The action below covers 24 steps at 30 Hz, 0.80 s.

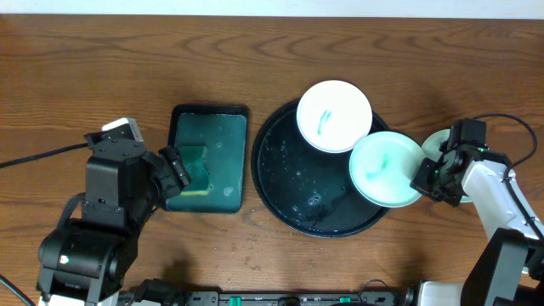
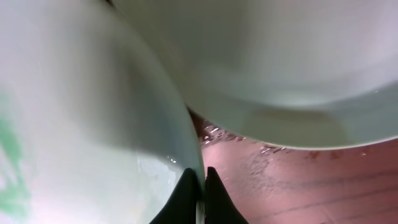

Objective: Clean dirty plates on tray and stack at the side
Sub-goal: 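Release the plate and move the right gripper to the next plate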

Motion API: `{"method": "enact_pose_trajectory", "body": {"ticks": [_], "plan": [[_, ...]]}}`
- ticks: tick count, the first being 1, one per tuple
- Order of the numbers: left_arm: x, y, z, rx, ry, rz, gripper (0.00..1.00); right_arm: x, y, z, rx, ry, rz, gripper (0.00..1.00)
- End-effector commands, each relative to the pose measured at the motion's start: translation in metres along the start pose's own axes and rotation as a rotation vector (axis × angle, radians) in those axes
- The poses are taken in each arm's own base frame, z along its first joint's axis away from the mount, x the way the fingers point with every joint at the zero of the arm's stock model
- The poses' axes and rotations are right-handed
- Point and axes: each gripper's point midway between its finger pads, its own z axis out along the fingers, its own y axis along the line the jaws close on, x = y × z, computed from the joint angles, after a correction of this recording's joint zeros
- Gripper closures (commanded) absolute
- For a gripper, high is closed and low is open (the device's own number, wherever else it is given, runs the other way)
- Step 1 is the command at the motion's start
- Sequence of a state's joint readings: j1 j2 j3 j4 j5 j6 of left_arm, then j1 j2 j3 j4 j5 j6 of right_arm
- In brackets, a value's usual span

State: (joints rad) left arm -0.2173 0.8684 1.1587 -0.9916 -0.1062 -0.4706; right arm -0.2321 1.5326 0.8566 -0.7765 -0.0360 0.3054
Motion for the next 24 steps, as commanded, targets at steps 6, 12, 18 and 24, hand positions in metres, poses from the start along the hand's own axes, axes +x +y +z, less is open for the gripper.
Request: {"method": "enact_pose_trajectory", "body": {"ticks": [6,12,18,24], "plan": [[-0.005,-0.001,-0.005,0.007,-0.014,0.0,0.21,0.014,0.054,-0.048,-0.22,-0.07,-0.203,0.99],[-0.005,-0.001,-0.005,0.007,-0.014,0.0,0.21,0.042,0.103,-0.062,-0.313,-0.088,-0.418,0.99],[-0.005,-0.001,-0.005,0.007,-0.014,0.0,0.21,0.075,0.13,-0.019,-0.298,-0.034,-0.431,0.99],[-0.005,-0.001,-0.005,0.007,-0.014,0.0,0.21,0.084,0.133,0.021,-0.262,-0.015,-0.459,0.99]]}}
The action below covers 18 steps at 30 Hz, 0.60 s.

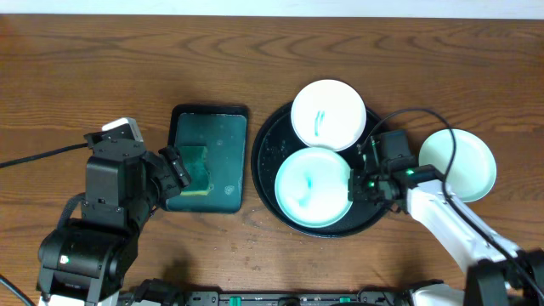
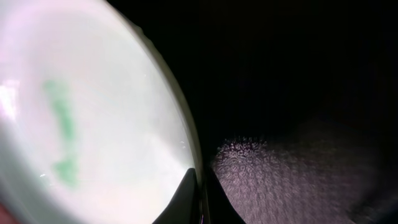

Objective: Clean dirty plates on tray and stack at the side
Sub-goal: 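Release the plate and move the right gripper to the next plate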

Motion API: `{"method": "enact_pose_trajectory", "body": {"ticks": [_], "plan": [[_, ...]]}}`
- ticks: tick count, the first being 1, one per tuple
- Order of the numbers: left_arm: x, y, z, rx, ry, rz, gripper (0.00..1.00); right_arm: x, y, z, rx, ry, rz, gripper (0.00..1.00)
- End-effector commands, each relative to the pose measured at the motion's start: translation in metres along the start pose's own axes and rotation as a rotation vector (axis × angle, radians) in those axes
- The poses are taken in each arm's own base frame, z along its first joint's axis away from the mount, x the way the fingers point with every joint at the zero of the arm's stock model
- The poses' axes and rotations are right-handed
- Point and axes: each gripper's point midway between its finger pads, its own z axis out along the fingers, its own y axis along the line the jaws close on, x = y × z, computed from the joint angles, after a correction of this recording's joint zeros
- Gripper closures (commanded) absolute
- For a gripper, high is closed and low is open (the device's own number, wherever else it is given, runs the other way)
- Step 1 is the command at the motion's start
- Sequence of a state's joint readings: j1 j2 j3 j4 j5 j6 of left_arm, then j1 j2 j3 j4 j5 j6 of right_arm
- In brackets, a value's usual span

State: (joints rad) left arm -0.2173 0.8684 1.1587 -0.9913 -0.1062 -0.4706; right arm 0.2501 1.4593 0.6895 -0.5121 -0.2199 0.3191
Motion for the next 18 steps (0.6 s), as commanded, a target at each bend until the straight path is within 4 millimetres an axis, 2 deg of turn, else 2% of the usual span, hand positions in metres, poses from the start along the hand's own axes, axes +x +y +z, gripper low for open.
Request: {"method": "enact_pose_trajectory", "body": {"ticks": [1,4,7,12,14,16,18], "plan": [[-0.005,-0.001,-0.005,0.007,-0.014,0.0,0.21,-0.002,-0.011,0.011,0.052,-0.001,0.015,0.99],[-0.005,-0.001,-0.005,0.007,-0.014,-0.001,0.21,-0.011,-0.018,0.013,0.072,-0.03,0.026,0.98],[-0.009,-0.004,-0.005,0.016,-0.03,-0.007,0.21,-0.024,-0.018,0.006,0.062,-0.068,0.04,0.91],[-0.014,-0.01,-0.004,0.043,-0.045,-0.033,0.21,-0.04,-0.002,-0.024,-0.013,-0.102,-0.081,0.76],[-0.007,-0.016,0.001,0.072,-0.001,-0.027,0.21,-0.044,0.005,-0.038,-0.032,-0.123,-0.138,0.73],[0.008,-0.025,0.012,0.109,0.087,-0.021,0.21,-0.047,0.012,-0.051,-0.044,-0.152,-0.172,0.72],[0.018,-0.026,0.023,0.101,0.149,-0.017,0.21,-0.048,0.015,-0.061,-0.048,-0.178,-0.183,0.71]]}}
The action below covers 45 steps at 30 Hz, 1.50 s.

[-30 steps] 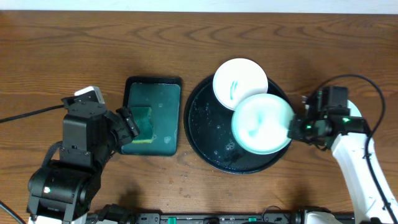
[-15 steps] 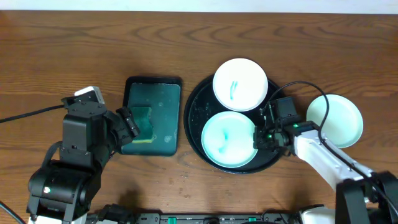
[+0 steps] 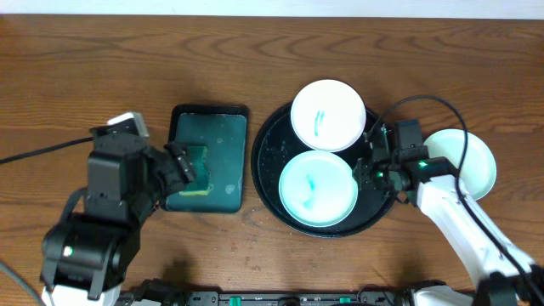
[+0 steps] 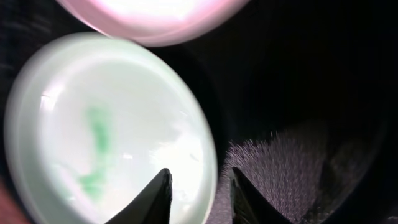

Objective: Clean dirty plates on tray and stack at the side
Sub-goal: 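Release the plate and move the right gripper to the next plate, then dip and grasp the sponge in the water tray with the left gripper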

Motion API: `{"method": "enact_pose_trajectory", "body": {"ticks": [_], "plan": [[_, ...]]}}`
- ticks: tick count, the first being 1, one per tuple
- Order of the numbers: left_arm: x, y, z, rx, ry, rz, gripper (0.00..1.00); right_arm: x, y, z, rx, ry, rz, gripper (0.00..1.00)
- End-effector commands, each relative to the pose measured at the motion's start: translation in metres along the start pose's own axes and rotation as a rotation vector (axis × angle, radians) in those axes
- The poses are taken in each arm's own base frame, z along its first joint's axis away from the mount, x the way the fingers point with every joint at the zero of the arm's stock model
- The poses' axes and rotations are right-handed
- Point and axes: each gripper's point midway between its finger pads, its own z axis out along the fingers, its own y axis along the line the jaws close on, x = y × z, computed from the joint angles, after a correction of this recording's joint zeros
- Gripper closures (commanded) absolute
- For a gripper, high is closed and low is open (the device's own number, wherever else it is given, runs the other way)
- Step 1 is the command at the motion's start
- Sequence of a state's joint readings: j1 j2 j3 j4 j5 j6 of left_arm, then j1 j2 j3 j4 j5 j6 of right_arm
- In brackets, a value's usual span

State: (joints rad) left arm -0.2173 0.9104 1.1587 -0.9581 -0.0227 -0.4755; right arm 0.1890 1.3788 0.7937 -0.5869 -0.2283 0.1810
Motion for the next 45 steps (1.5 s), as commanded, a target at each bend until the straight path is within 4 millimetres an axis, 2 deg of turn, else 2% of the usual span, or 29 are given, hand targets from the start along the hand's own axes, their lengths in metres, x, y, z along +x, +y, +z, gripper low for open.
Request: {"method": "enact_pose_trajectory", "body": {"ticks": [1,3,6,8,10,13,19,22,25,28,30,38,43,45], "plan": [[0.02,-0.005,0.02,0.012,0.134,-0.014,0.21,-0.013,0.01,-0.022,-0.033,-0.068,-0.077,0.7],[0.03,0.003,0.038,-0.046,0.194,-0.008,0.21,-0.013,0.012,-0.028,-0.035,-0.079,-0.08,0.7],[0.043,0.026,0.067,-0.189,0.262,0.019,0.24,-0.009,0.012,-0.031,-0.034,-0.071,-0.077,0.71],[0.058,0.038,0.09,-0.266,0.338,0.037,0.35,-0.005,0.011,-0.03,-0.031,-0.055,-0.073,0.71],[0.074,0.044,0.112,-0.309,0.424,0.047,0.39,-0.002,0.01,-0.03,-0.029,-0.043,-0.07,0.7],[0.091,0.052,0.141,-0.35,0.524,0.1,0.48,0.002,0.01,-0.03,-0.027,-0.026,-0.066,0.7],[0.111,0.07,0.197,-0.379,0.619,0.08,0.47,0.008,0.008,-0.03,-0.023,-0.002,-0.06,0.7],[0.12,0.078,0.215,-0.364,0.661,0.023,0.53,0.011,0.008,-0.03,-0.021,0.01,-0.057,0.7],[0.123,0.095,0.226,-0.396,0.676,-0.012,0.62,0.013,0.008,-0.03,-0.02,0.018,-0.055,0.72],[0.122,0.101,0.23,-0.393,0.677,-0.041,0.81,0.014,0.007,-0.03,-0.02,0.02,-0.054,0.73],[0.123,0.097,0.23,-0.363,0.688,-0.061,0.91,0.014,0.007,-0.03,-0.02,0.02,-0.054,0.73],[0.127,0.073,0.226,-0.224,0.743,-0.047,0.93,0.013,0.008,-0.03,-0.02,0.018,-0.055,0.74],[0.107,0.062,0.211,-0.192,0.701,-0.018,0.93,0.013,0.008,-0.03,-0.02,0.017,-0.055,0.74],[0.093,0.056,0.2,-0.171,0.653,-0.012,0.93,0.012,0.008,-0.03,-0.019,0.013,-0.055,0.77]]}}
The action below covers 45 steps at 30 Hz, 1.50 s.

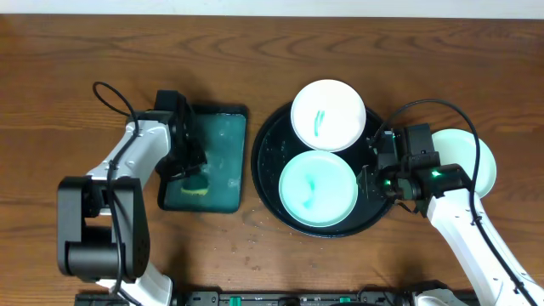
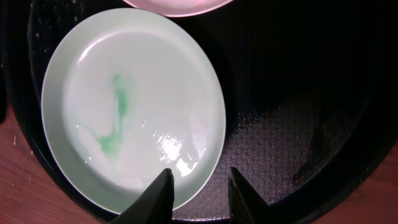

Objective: Clean dirty plates on tray and stack at the side
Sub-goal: 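Dip and grasp the sponge in the water tray with the left gripper, then scrub the pale green plate with the sponge while the right gripper holds its rim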

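Note:
A black round tray [image 1: 270, 161] holds two smeared plates. The white plate [image 1: 328, 115] lies at its far side, its edge [image 2: 180, 6] just showing in the right wrist view. The pale green plate [image 1: 317, 187] [image 2: 134, 102], marked with a green smear, lies flat at the near side. My right gripper [image 1: 374, 174] [image 2: 199, 183] hangs open and empty over the tray, one finger above the green plate's right rim. My left gripper [image 1: 190, 164] reaches down at the green-yellow sponge [image 1: 197, 185]; its jaws are hidden under the arm.
The sponge lies in a dark green rectangular tray [image 1: 217, 119] left of the round tray. Another pale green plate [image 1: 467, 153] sits on the wooden table at the right, partly under my right arm. Cables trail from both arms.
My right gripper, still open, now stands farther back, so the whole green plate shows. My left arm has gone from the near left to reach over the sponge tray.
My right gripper was shut on the smeared green plate's rim at the round tray's right edge, over the plate on the table. Then the plate lay in the tray's near half, still gripped. Then the gripper was open and the plate lay free, as it lies now.

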Motion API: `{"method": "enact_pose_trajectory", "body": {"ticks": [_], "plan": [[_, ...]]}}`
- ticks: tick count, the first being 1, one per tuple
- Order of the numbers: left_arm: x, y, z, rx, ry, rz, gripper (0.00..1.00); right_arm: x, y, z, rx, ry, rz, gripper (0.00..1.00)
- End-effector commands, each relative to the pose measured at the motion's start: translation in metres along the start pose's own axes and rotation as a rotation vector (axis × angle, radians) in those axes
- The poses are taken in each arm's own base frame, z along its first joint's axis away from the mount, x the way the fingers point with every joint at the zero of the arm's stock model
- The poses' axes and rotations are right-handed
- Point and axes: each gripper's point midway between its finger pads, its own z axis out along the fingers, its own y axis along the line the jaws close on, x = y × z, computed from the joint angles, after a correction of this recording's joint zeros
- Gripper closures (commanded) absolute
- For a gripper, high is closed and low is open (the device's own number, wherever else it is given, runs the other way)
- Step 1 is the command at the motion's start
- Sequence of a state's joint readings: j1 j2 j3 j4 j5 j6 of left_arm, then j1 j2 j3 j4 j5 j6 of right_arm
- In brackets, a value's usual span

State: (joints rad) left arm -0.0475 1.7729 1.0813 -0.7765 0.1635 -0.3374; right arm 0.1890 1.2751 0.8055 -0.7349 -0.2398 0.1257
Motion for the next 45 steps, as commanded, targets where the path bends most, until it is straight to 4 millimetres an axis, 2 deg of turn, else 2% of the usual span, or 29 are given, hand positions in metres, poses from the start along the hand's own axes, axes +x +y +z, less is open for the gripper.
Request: {"method": "enact_pose_trajectory", "body": {"ticks": [1,4,6,7,10,13,16,19,22,24,28,29,32,35,39,45], "plan": [[-0.008,-0.015,-0.037,0.071,-0.092,0.048,0.93,-0.007,0.0,-0.003,-0.001,-0.024,0.005,0.8],[-0.007,-0.018,-0.067,0.104,-0.171,0.06,0.93,-0.009,-0.018,-0.005,0.105,-0.045,0.133,0.9],[-0.002,-0.02,-0.083,0.12,-0.206,0.07,0.93,-0.011,-0.029,-0.006,0.164,-0.064,0.201,0.9],[0.001,-0.021,-0.091,0.127,-0.222,0.078,0.93,-0.012,-0.031,-0.006,0.179,-0.073,0.225,0.87],[0.011,-0.03,-0.105,0.14,-0.251,0.139,0.93,-0.018,-0.029,-0.004,0.158,-0.09,0.23,0.62],[0.018,-0.037,-0.108,0.128,-0.264,0.184,0.93,-0.019,-0.023,0.004,0.123,-0.068,0.165,0.5],[0.024,-0.046,-0.104,0.111,-0.257,0.226,0.93,-0.013,-0.02,0.016,0.092,-0.015,0.094,0.43],[0.031,-0.057,-0.1,0.11,-0.244,0.268,0.93,-0.005,-0.023,0.03,0.093,0.044,0.058,0.41],[0.036,-0.07,-0.098,0.121,-0.248,0.315,0.93,0.0,-0.027,0.048,0.096,0.094,0.059,0.46],[0.039,-0.08,-0.098,0.136,-0.258,0.338,0.93,0.003,-0.023,0.06,0.054,0.122,0.066,0.51],[0.047,-0.107,-0.1,0.186,-0.284,0.355,0.93,0.005,-0.005,0.077,-0.072,0.154,0.055,0.77],[0.05,-0.114,-0.101,0.203,-0.288,0.359,0.93,0.006,-0.004,0.08,-0.081,0.161,0.068,0.8],[0.066,-0.149,-0.105,0.323,-0.271,0.417,0.93,0.011,-0.007,0.089,-0.072,0.189,0.12,0.85],[0.079,-0.177,-0.105,0.402,-0.254,0.403,0.93,0.017,-0.008,0.092,-0.068,0.214,0.125,0.93],[0.093,-0.205,-0.085,0.426,-0.215,0.401,0.93,0.02,-0.008,0.092,-0.066,0.224,0.128,0.99],[0.133,-0.246,-0.023,0.447,-0.044,0.433,0.93,0.023,-0.012,0.092,-0.043,0.233,0.127,0.99]]}}
